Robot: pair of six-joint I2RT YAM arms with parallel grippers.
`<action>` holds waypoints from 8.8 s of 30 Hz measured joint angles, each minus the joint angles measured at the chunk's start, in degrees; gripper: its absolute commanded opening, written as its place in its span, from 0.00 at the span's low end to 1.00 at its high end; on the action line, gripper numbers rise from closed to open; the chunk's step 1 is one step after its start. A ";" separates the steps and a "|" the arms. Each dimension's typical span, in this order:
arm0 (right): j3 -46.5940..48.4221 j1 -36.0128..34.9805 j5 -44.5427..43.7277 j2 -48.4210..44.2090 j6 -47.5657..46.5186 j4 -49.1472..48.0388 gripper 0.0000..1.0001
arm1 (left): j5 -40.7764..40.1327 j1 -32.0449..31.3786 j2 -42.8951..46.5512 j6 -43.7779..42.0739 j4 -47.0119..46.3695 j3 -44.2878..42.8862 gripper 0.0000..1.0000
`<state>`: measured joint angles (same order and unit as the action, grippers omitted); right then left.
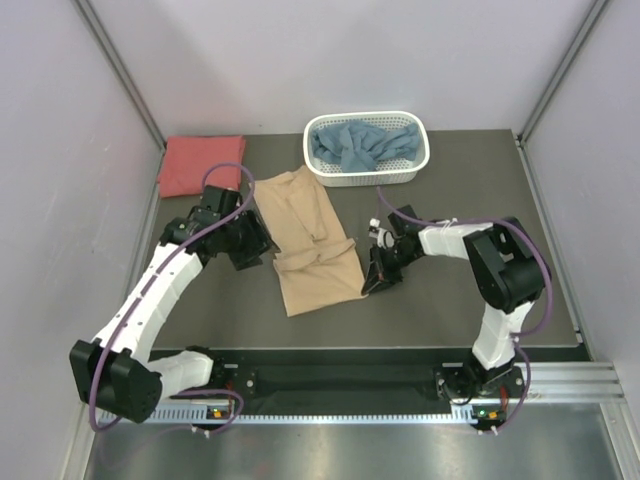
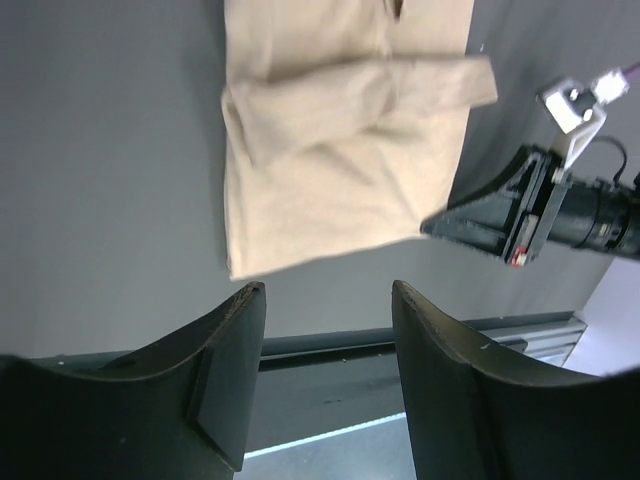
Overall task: Fold and stack the t-shirts
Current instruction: Fold the tshirt
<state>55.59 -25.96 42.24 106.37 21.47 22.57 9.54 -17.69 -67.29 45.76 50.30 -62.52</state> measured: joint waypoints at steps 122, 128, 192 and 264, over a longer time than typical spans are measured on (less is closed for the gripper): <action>25.86 -29.73 -56.92 5.84 18.93 14.95 0.37 | -35.41 -32.96 19.52 4.24 18.86 -4.85 0.52; 31.41 -24.87 -57.66 5.09 13.94 16.76 0.42 | -29.16 -32.87 18.91 2.49 13.73 0.79 0.57; -6.95 -5.01 -8.76 -13.60 -0.74 2.05 0.18 | 12.22 -12.57 -9.75 -0.33 -23.54 27.10 0.36; -33.81 -7.98 -3.28 -32.02 20.50 -8.96 0.41 | 8.90 -25.97 6.91 10.51 -11.67 30.12 0.58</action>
<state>21.78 -33.93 38.96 74.35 41.98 13.61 18.44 -43.66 -60.38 56.27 38.63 -32.40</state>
